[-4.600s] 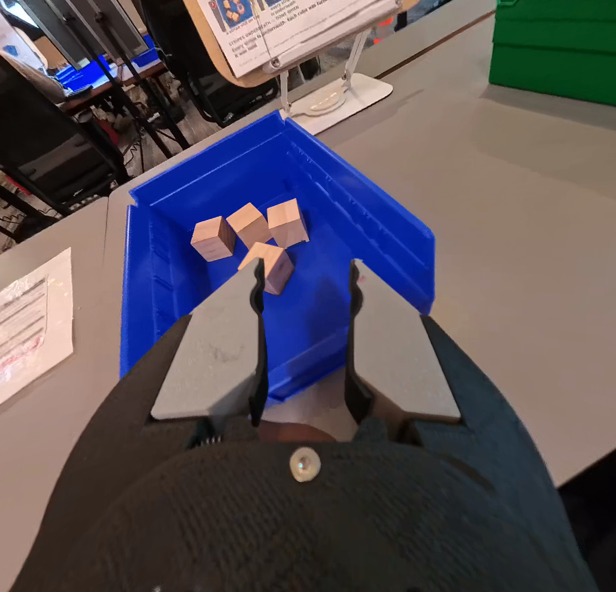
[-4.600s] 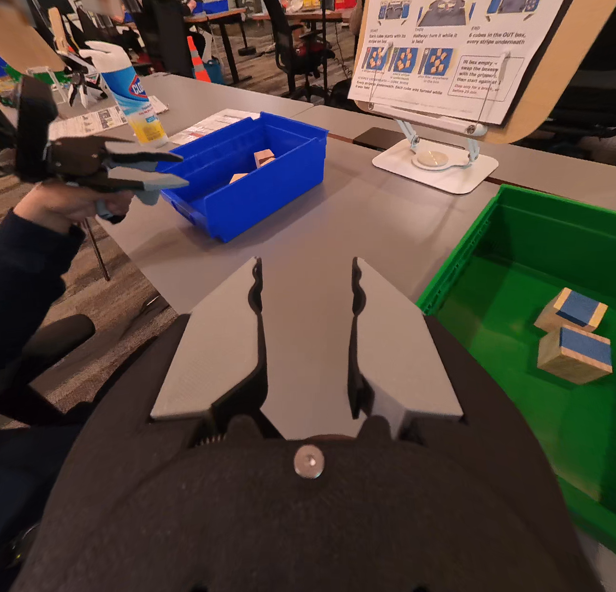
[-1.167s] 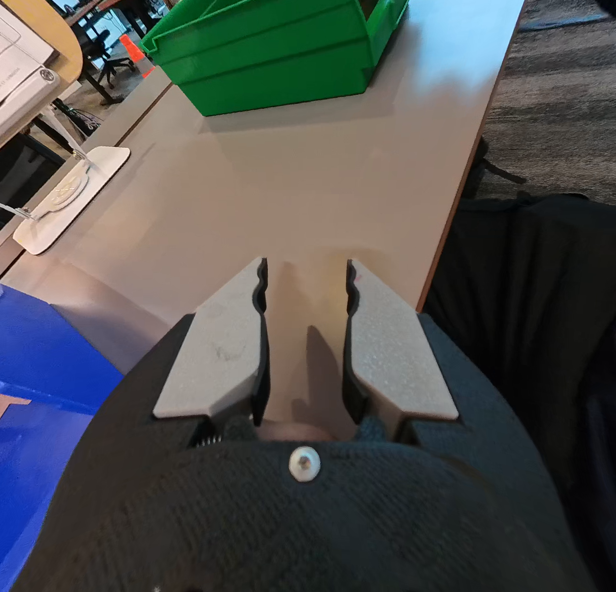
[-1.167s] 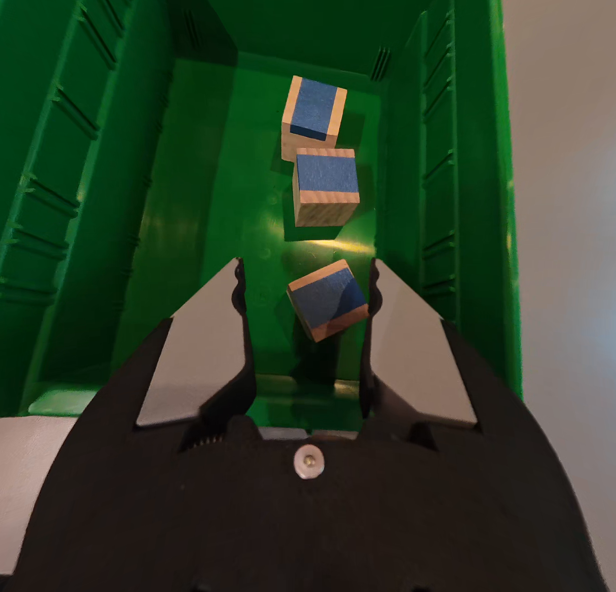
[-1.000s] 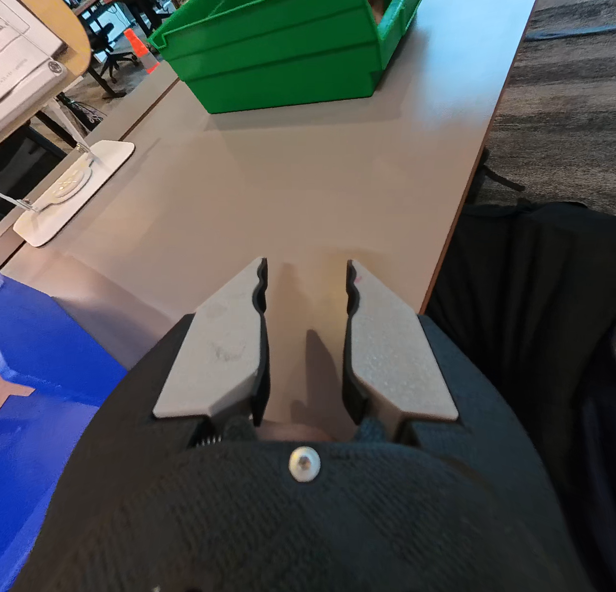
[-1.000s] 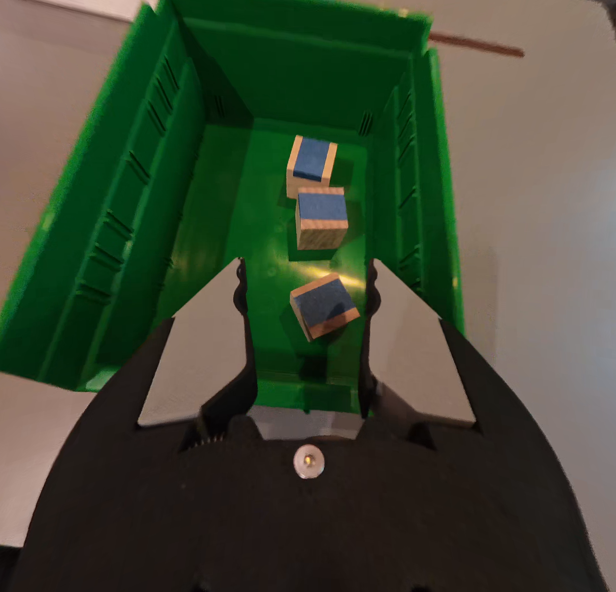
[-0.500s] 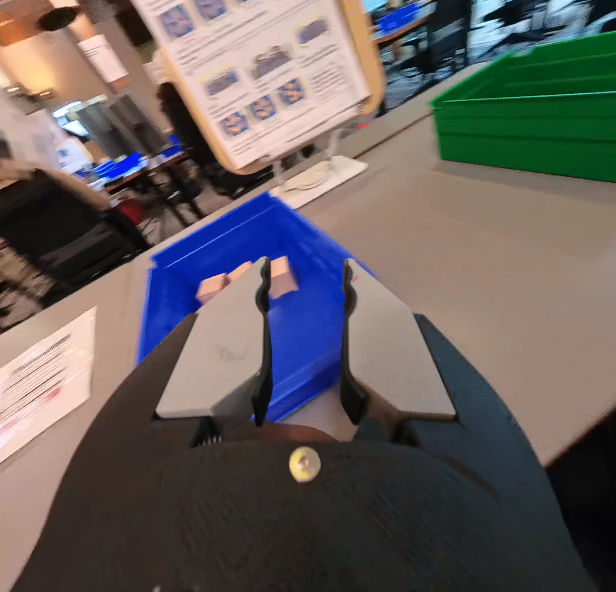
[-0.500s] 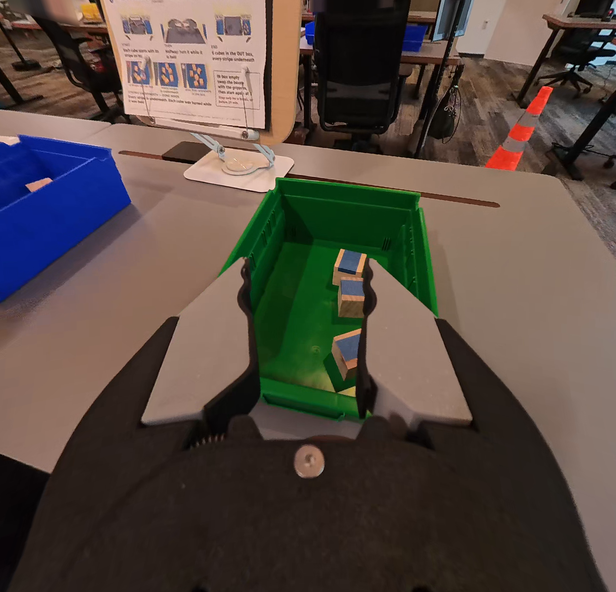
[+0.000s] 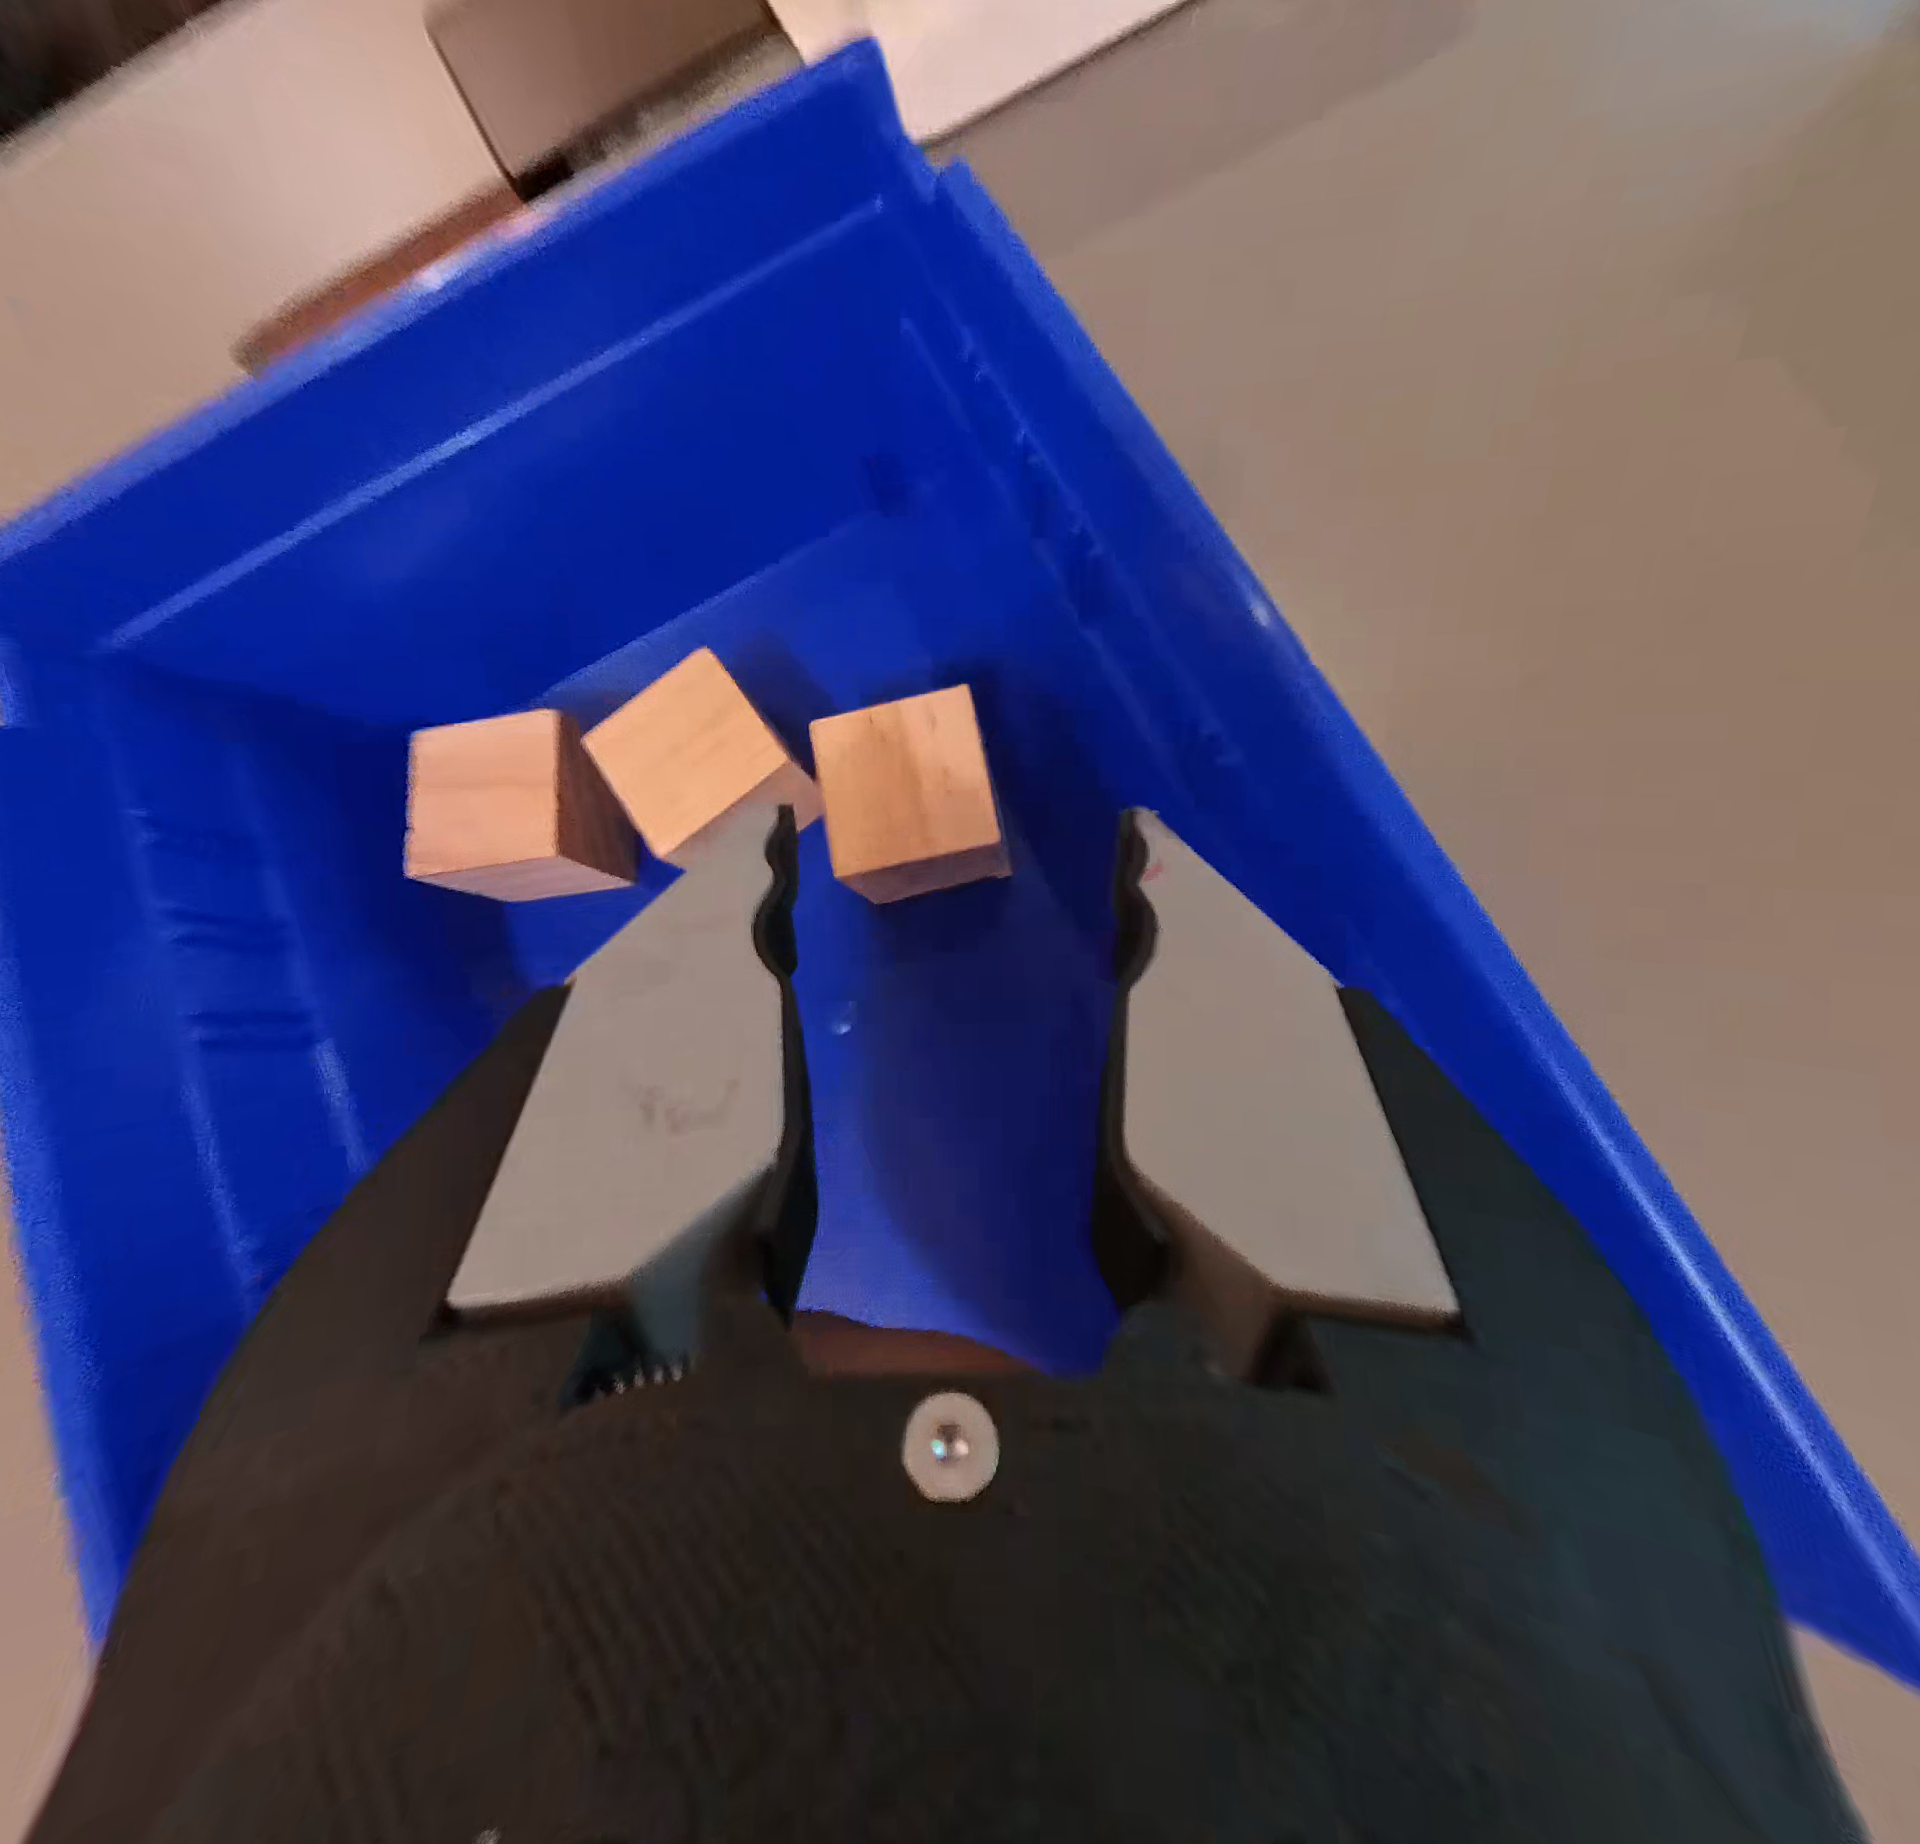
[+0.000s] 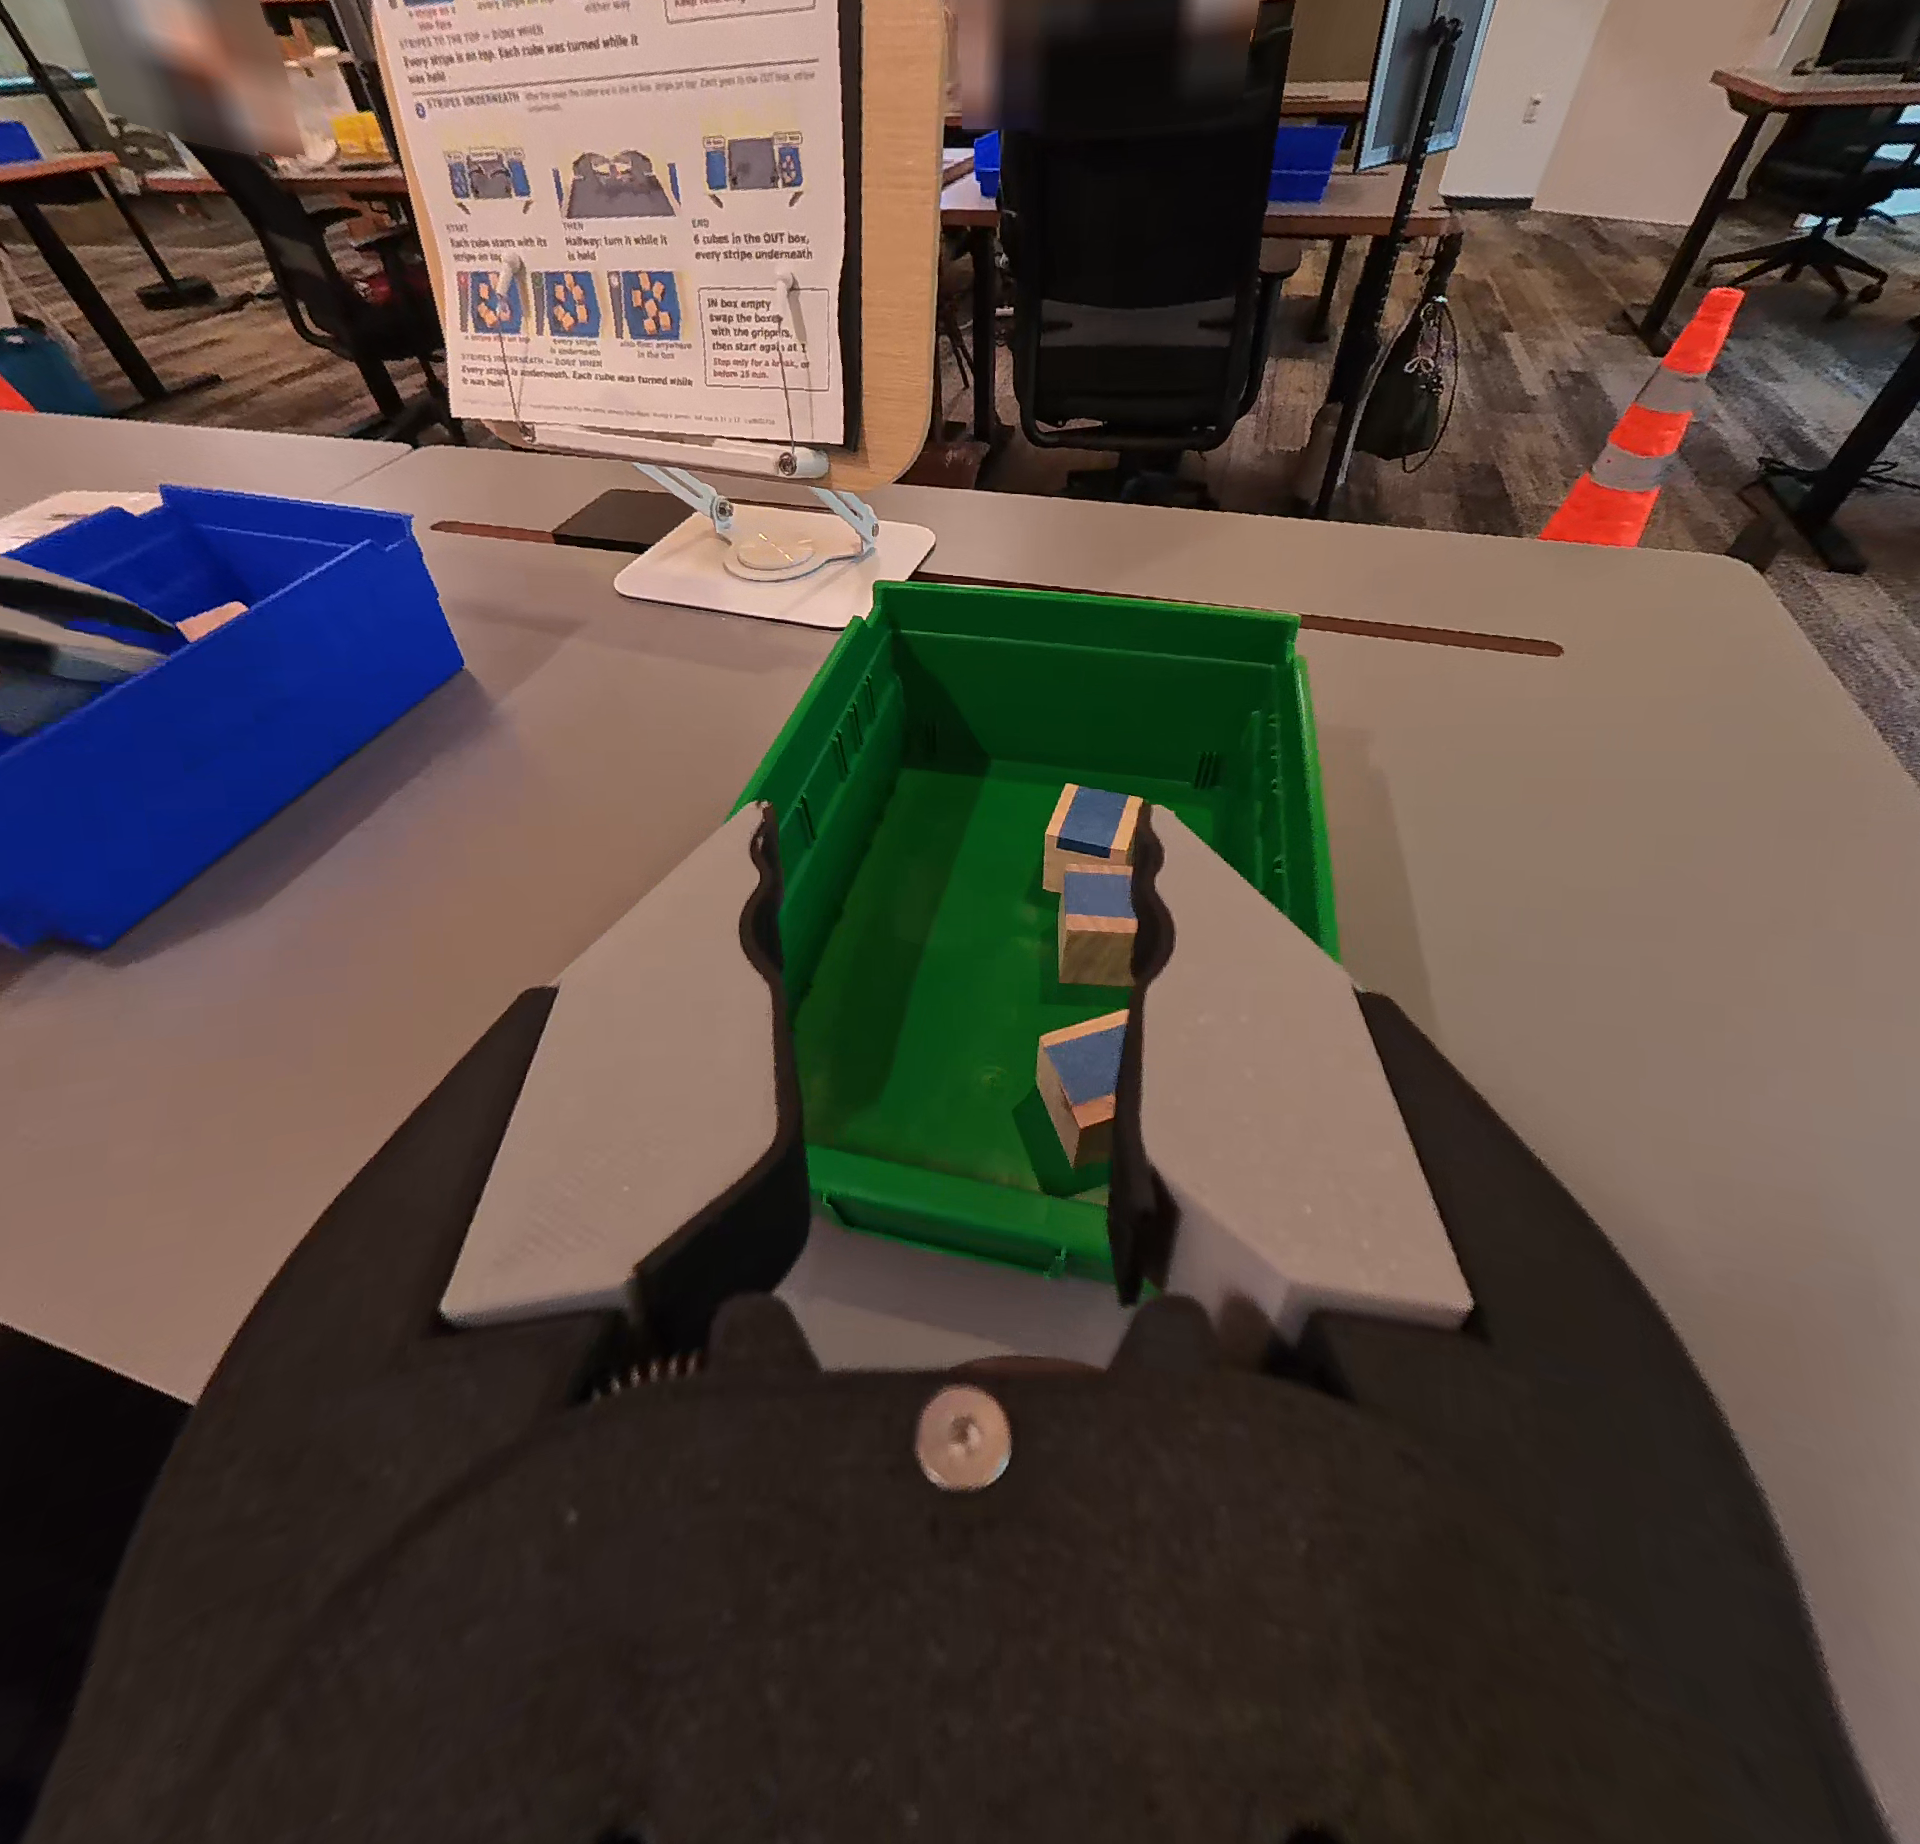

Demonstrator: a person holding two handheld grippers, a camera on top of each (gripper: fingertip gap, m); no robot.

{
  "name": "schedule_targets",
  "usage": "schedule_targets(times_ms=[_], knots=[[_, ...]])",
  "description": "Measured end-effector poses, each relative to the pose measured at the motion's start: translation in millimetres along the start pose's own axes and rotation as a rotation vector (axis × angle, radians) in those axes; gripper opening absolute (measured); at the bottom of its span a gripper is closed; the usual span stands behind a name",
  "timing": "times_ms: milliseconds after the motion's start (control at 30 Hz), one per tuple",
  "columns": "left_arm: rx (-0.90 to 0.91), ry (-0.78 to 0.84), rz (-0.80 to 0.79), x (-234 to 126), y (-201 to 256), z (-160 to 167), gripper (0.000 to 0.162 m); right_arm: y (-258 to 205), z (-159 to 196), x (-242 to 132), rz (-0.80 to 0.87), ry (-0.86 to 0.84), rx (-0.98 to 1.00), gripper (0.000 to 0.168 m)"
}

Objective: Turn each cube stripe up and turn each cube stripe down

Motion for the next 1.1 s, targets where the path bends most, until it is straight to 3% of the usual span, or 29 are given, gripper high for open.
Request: schedule_targets(times_ms=[267,400,567,700,900,1100], knots=[[0.021,-0.194,-0.108,48,-22,24,0.052,-1,1,4,-0.011,-0.007,-0.008,0.065],[0.049,-0.175,-0.122,50,-26,23,0.047,-6,3,5,-0.018,-0.014,-0.027,0.065],[0.079,-0.047,-0.124,21,-23,5,0.047,-19,4,6,-0.052,-0.025,-0.045,0.065],[0.156,0.21,-0.058,-31,6,-22,0.047,-49,5,4,-0.162,-0.03,-0.039,0.065],[0.438,0.603,0.227,-115,129,-29,0.047,-134,17,-11,-0.512,-0.099,-0.004,0.067],[0.772,0.936,0.402,-172,252,0,0.047,-252,28,-86,-1.224,-0.283,0.234,0.071]])
Point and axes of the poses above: each gripper's, where its closed fingertips meet, x out along the fingers, z out of its underside, y = z × x across the jaws, the point moved 1 cm from there along -x, back along the fingers, and after that the axes turned 15 degrees about z, right-handed, at the moved point
